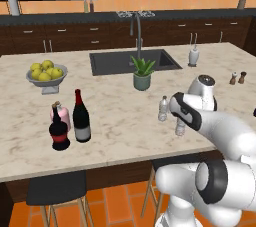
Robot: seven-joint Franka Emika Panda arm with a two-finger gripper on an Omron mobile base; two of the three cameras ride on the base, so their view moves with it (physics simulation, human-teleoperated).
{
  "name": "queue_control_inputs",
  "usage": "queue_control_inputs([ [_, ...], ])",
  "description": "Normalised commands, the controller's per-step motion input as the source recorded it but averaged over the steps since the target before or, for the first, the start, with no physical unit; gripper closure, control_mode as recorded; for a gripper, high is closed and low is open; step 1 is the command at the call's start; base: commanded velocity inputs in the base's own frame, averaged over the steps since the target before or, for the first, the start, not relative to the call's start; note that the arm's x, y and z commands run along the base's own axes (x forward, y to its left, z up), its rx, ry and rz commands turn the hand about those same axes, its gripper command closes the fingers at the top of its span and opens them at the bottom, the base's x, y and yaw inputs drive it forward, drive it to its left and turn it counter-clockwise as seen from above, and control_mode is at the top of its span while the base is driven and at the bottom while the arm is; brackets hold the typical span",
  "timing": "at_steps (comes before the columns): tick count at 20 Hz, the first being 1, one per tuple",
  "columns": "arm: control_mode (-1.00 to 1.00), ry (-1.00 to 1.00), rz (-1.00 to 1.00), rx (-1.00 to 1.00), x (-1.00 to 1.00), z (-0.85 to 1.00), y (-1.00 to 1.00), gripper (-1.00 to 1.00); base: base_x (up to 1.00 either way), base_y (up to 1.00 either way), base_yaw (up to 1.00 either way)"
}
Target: Move the plastic bottles in the middle to the plastics group, and the glass bottles in the middle to the glass group.
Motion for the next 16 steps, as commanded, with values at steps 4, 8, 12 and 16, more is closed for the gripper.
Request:
queue_control_inputs([
  [4,-1.00,0.00,0.00,0.00,0.00,0.16,-1.00,1.00,0.00,0.00,0.00],
  [8,-1.00,0.00,0.00,0.00,0.00,0.10,-1.00,1.00,0.00,0.00,0.00],
  [12,-1.00,0.00,0.00,0.00,0.01,0.13,-0.98,1.00,0.00,0.00,0.00],
  [16,-1.00,0.00,0.00,0.00,0.04,0.07,-0.78,1.00,0.00,0.00,0.00],
])
